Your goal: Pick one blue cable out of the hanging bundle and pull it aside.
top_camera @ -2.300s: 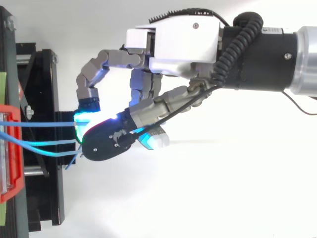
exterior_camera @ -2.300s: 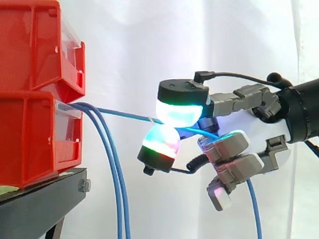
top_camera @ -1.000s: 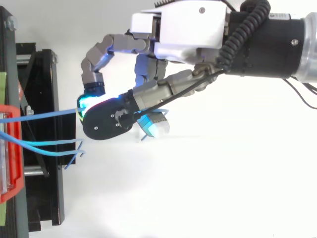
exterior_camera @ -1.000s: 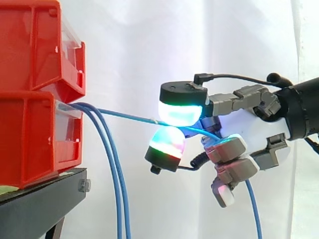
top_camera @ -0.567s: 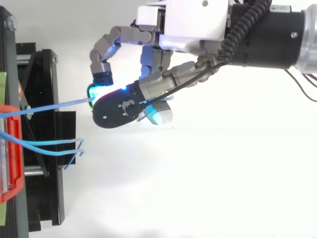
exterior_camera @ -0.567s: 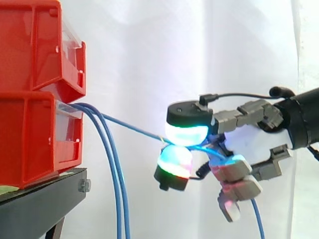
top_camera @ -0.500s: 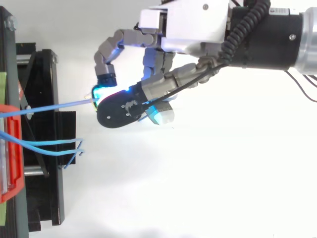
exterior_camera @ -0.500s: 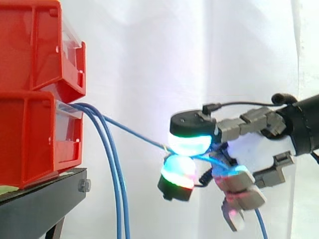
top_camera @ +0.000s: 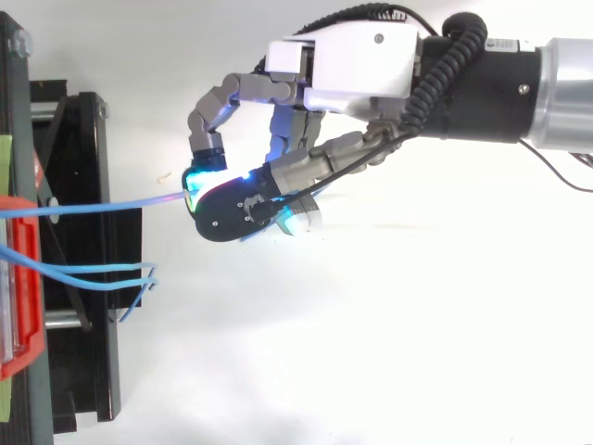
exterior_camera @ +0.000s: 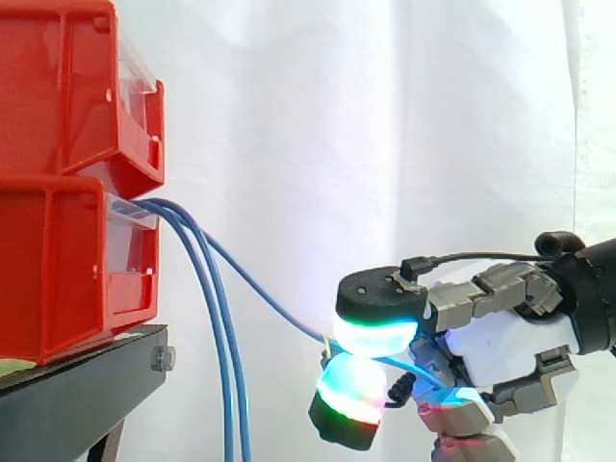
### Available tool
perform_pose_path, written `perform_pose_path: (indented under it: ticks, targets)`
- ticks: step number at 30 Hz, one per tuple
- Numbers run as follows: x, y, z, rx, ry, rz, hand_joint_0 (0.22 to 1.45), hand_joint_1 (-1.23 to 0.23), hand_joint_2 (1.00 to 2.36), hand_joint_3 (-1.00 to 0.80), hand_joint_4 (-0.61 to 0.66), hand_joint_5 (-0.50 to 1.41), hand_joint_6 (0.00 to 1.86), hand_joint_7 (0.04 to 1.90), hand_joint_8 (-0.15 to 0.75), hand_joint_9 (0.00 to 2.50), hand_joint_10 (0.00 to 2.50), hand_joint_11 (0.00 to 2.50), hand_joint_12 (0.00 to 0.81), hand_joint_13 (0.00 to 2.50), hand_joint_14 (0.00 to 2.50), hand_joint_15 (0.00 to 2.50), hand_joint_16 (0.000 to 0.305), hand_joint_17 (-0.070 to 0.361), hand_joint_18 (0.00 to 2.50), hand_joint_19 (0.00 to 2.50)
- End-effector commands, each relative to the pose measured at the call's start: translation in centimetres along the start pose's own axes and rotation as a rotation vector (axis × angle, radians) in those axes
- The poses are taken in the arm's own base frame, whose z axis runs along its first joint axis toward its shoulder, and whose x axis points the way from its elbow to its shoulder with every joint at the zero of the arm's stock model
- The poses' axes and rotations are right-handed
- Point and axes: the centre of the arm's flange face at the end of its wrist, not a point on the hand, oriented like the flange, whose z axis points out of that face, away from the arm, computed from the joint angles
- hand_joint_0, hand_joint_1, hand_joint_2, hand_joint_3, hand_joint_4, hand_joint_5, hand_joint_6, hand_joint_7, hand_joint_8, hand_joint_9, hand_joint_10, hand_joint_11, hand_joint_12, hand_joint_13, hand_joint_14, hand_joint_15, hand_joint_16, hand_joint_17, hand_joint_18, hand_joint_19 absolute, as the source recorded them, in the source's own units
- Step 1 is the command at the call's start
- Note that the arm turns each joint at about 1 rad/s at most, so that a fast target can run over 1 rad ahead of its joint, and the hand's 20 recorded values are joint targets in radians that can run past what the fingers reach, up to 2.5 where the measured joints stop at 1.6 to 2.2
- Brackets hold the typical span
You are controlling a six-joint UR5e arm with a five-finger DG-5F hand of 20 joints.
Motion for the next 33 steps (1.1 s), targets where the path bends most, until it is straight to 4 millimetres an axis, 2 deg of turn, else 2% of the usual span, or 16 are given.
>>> perform_pose_path:
  ticks: [1,7,12,14,18,26,29,31,33]
  targets:
    - [0.0,0.0,0.3,-0.025,-0.004,0.004,0.58,-0.64,1.04,-0.12,-0.13,-0.04,0.9,1.06,0.295,1.37,0.03,0.83,0.363,1.28,0.03,0.78,0.062,0.139,1.06,0.5]
    - [0.0,0.0,0.3,-0.026,-0.006,0.002,0.55,-0.62,1.14,-0.16,-0.12,-0.03,0.9,1.05,0.298,1.36,0.02,0.82,0.368,1.27,0.02,0.77,0.063,0.141,1.06,0.5]
    - [0.5,-2.2,0.3,-0.02,-0.002,0.004,0.54,-0.6,1.2,-0.18,-0.12,-0.03,0.9,1.07,0.302,1.35,0.02,0.82,0.373,1.27,0.02,0.78,0.063,0.142,1.07,0.5]
    - [0.6,-2.2,0.6,-0.052,-0.008,0.01,0.54,-0.61,1.2,-0.18,-0.12,-0.03,0.9,1.07,0.303,1.33,0.02,0.82,0.373,1.27,0.02,0.78,0.064,0.143,1.07,0.49]
    - [0.3,-1.7,1.0,-0.098,-0.018,0.012,0.56,-0.61,1.09,-0.15,-0.11,-0.04,0.91,1.03,0.295,1.28,0.02,0.85,0.376,1.23,0.02,0.79,0.064,0.143,1.04,0.49]
    - [0.6,-1.9,1.1,-0.097,-0.019,0.007,0.59,-0.6,1.0,-0.13,-0.08,-0.05,0.92,1.0,0.301,1.27,0.02,0.88,0.374,1.19,0.02,0.79,0.062,0.14,1.01,0.5]
    - [0.8,-3.1,0.8,-0.075,-0.013,0.0,0.59,-0.6,1.0,-0.13,-0.08,-0.05,0.92,1.0,0.304,1.25,0.02,0.9,0.371,1.18,0.02,0.79,0.062,0.139,1.01,0.5]
    - [1.1,-4.5,0.5,-0.055,-0.008,-0.001,0.59,-0.6,1.0,-0.13,-0.08,-0.05,0.92,1.0,0.306,1.25,0.02,0.9,0.373,1.17,0.02,0.79,0.062,0.139,1.0,0.5]
    - [1.3,-4.9,0.5,-0.058,-0.007,-0.001,0.59,-0.6,1.0,-0.13,-0.08,-0.05,0.92,0.99,0.304,1.24,0.02,0.9,0.372,1.16,0.02,0.78,0.062,0.139,1.0,0.5]
